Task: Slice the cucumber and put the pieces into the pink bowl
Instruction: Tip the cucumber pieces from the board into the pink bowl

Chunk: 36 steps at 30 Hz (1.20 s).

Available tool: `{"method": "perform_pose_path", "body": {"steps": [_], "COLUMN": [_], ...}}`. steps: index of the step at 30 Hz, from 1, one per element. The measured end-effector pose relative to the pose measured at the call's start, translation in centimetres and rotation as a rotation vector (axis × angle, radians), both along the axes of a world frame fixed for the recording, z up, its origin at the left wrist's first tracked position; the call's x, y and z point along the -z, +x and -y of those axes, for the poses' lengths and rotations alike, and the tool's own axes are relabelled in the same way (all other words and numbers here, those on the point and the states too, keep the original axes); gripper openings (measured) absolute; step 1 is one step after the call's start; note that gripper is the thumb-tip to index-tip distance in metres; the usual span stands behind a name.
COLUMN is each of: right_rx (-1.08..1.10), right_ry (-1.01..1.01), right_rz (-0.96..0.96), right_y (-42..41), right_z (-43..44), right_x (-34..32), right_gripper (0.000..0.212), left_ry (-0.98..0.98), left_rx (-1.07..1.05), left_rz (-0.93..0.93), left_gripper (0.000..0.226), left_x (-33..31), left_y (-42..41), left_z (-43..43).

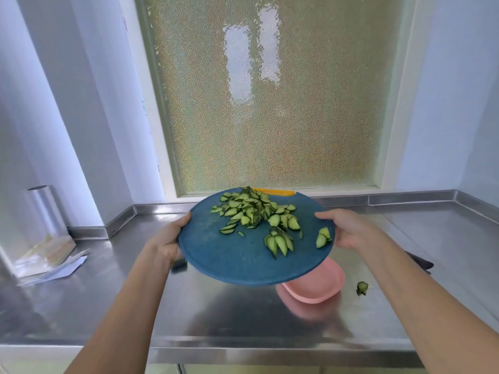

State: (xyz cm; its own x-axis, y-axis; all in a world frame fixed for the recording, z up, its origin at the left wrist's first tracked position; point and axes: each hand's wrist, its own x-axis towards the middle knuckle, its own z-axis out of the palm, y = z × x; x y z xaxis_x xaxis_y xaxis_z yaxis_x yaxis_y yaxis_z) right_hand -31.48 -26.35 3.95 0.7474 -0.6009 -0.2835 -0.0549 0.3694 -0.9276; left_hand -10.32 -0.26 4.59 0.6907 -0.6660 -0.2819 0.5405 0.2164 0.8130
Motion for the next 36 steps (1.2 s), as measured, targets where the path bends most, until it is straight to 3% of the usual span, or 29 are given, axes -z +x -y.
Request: {"method": "perform_pose_path", "body": {"steps": [5, 12, 17, 19, 21, 23, 25, 27, 29, 33, 36], "right_rx": [0.253, 0.361, 0.356, 0.320, 0.374, 0.490, 0.521, 0.369, 0.246, 0.395, 0.377], "right_ry": [0.152, 0.028, 0.210, 0.212, 0.012, -0.440, -0.826, -1.058, -1.231, -1.231, -1.381], "right_rz": [0.182, 0.288, 0.375, 0.327, 0.130, -0.121, -0.199, -0.204, -0.276, -0.324, -0.289], "right_y": [0.8, 1.1, 0.2, -0.5, -1.1, -1.6, -2.1, -2.3, -2.1, -1.4, -0.6], "right_z": [0.6, -0.4, -1.0, -0.7, 0.0, 0.7, 0.4, -0.7, -1.4, -1.3, -1.7], "right_x": [0.5, 2.4, 4.1, 4.6, 4.8, 4.8, 4.8, 4.8, 5.4, 5.1, 4.9], "right_gripper": [0.012, 0.023, 0.025, 0.023, 0.014, 0.005, 0.023, 0.040, 0.053, 0.067, 0.065], "left_ry": [-0.354, -0.601, -0.588, -0.537, -0.524, -0.542, -0.550, -0.568, -0.579, -0.599, -0.611], "left_rx": [-0.058, -0.100, -0.041, -0.009, 0.002, -0.004, -0.026, -0.033, -0.019, -0.015, -0.004], "left_rz": [-0.185, -0.292, -0.269, -0.276, -0.282, -0.278, -0.291, -0.296, -0.286, -0.250, -0.245], "left_gripper": [0.046, 0.039, 0.043, 0.048, 0.048, 0.047, 0.047, 0.047, 0.049, 0.047, 0.047], "left_x": [0.0, 5.4, 6.8, 7.6, 8.3, 8.9, 9.4, 9.5, 9.3, 8.5, 8.3], "left_y": [-1.5, -9.2, -8.3, -7.2, -6.7, -6.0, -5.0, -3.9, -3.1, -2.4, -2.4], "left_z": [3.5, 8.8, 11.4, 12.2, 12.8, 13.2, 13.7, 14.2, 14.6, 14.6, 14.6]}}
